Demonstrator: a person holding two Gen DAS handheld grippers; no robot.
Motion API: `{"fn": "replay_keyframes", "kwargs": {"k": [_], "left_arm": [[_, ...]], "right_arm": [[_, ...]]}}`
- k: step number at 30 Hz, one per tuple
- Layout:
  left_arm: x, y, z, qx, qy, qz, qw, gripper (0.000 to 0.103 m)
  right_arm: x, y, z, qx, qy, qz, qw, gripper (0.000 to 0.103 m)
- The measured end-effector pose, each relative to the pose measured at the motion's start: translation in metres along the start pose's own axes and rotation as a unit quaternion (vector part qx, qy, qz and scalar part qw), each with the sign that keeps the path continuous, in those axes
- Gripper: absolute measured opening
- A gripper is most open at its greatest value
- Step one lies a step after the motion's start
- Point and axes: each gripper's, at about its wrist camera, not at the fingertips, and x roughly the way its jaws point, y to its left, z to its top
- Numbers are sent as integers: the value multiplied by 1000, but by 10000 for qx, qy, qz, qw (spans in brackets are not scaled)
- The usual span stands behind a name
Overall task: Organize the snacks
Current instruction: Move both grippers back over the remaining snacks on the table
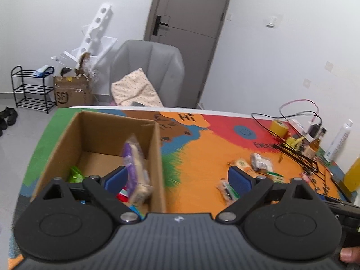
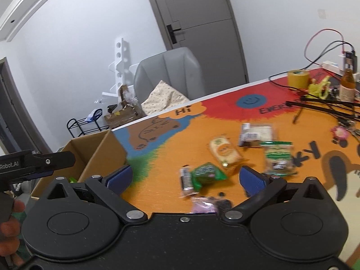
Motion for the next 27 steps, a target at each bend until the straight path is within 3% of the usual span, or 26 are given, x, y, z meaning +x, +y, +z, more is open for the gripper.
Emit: {"fn": "replay_keyframes", "kwargs": {"k": [17,27], "left_arm": [[24,-56,-29,59,283,-675,9973,94],[51,-83,-47,170,593,-784,9950,84]], "right_arm": [[-15,-66,-11,279,67,-474,9985,102],[-14,-92,-18,358,142,-683,9969,86]]}}
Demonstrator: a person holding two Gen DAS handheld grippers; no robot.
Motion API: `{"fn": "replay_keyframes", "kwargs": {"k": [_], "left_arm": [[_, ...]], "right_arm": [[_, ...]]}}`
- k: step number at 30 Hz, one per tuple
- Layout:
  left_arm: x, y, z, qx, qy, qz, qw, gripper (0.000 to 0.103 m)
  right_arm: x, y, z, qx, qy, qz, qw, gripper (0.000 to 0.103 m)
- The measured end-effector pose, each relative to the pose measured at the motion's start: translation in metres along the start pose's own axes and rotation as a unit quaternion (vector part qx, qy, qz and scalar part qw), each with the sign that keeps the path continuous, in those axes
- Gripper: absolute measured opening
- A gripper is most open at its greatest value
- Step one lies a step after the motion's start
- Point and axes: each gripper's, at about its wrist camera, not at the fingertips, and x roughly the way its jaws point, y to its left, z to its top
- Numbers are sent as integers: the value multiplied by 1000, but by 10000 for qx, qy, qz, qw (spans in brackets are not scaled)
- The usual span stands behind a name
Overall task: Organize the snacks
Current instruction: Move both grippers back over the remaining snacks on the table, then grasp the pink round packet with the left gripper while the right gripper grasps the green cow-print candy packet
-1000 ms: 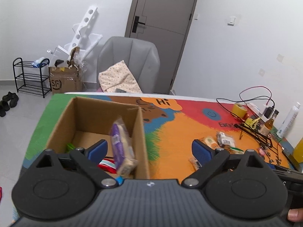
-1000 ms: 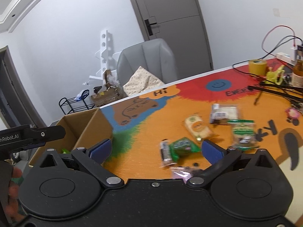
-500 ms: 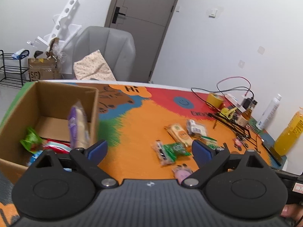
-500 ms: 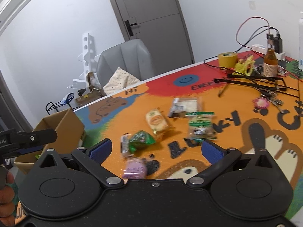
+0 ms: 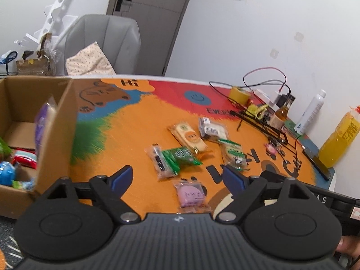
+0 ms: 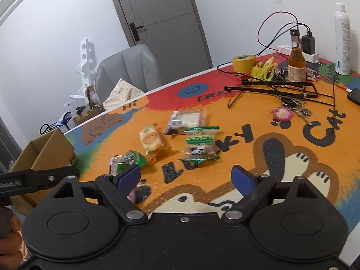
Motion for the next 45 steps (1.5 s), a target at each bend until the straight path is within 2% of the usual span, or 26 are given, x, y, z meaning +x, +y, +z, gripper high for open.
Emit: {"fn": "replay_keyframes", "kwargs": {"k": [15,21,22,25,32,45], "left_arm": [[54,-24,-19,101,478,160,9987,70],[75,-27,-27,163,772,208,9967,60],[79,-27,-28,171,850,187,9961,56],[80,-27,-28,300,785,240,9962,37],[77,-24,-21,281,815,142,9962,32],[67,-15,5,298,512,240,9980,31]], "right_arm": [[15,-22,-3,128,130,10,9998,83],[24,-25,-2,179,168,41,9997,83],[26,-25,-1,187,169,43,9997,83],[31,-24,0,189,168,63,9997,83],[46,-22,3,235,202,82,9995,83],[77,-15,14,202,221,27,9995,83]]}}
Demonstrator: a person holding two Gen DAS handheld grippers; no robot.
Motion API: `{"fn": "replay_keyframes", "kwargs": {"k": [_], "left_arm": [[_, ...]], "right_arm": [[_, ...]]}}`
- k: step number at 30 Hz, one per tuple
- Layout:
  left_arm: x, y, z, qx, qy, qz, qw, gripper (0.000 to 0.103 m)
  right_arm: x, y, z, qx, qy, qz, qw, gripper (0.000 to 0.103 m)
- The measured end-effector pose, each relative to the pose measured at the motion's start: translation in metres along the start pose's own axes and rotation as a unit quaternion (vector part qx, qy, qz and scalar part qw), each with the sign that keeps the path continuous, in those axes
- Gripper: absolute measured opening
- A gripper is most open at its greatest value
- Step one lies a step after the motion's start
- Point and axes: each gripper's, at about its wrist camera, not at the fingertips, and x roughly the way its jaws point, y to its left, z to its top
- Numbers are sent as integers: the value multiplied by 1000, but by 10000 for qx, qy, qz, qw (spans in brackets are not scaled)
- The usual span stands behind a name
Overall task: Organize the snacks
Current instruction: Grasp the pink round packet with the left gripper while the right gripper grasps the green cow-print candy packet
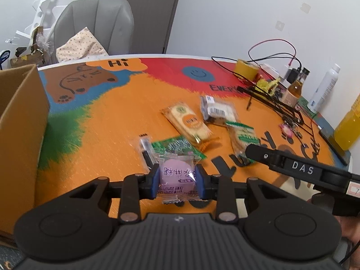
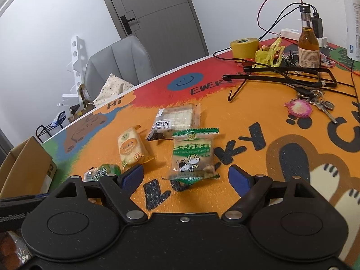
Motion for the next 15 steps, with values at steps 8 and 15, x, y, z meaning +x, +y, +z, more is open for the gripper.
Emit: {"fn": "replay_keyframes", "kwargs": {"k": [8,15], "left_arm": [[8,13,10,-96,-28,111,9999,31],[12,23,15,-190,-30,160,9997,31]], "right_arm": [[18,7,4,-148,23,-188,9997,83],[33,17,8,-403,31,-476,9980,80]]}}
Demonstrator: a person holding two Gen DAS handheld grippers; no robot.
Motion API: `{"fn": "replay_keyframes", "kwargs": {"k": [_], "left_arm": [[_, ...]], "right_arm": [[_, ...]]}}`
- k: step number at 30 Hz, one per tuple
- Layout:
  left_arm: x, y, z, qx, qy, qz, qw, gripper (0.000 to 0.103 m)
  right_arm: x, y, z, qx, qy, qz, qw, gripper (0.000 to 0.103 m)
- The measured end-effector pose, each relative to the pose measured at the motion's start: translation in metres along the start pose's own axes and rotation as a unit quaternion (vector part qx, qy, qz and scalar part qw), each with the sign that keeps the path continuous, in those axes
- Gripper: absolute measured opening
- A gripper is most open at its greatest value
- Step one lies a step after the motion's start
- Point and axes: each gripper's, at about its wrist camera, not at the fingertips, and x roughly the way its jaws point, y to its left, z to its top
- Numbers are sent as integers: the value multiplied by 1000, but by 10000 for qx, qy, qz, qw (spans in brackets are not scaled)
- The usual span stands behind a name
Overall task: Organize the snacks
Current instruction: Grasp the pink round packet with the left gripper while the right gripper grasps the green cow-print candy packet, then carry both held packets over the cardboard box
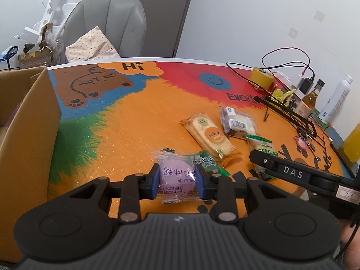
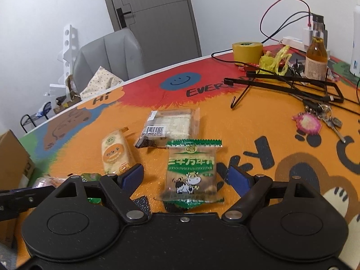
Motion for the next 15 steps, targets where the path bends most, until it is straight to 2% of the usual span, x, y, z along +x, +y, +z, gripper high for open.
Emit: {"fn": "replay_keyframes", "kwargs": {"k": [2,5,9,15], "left_arm": [[1,2,1,-8,7,13,10000,31],[0,2,2,-7,-11,21,10000,31],[-5,4,3,-32,-54,28,10000,31],[-16,6,3,-50,-164,31,9998,31]], "right_arm": [[5,1,0,-46,94,-43,9999,70],[3,5,-2,-246,57,-252,9994,47],[-5,0,-3,-83,109,-34,9999,46],[-22,3,-7,-9,-8,61,10000,46]]}}
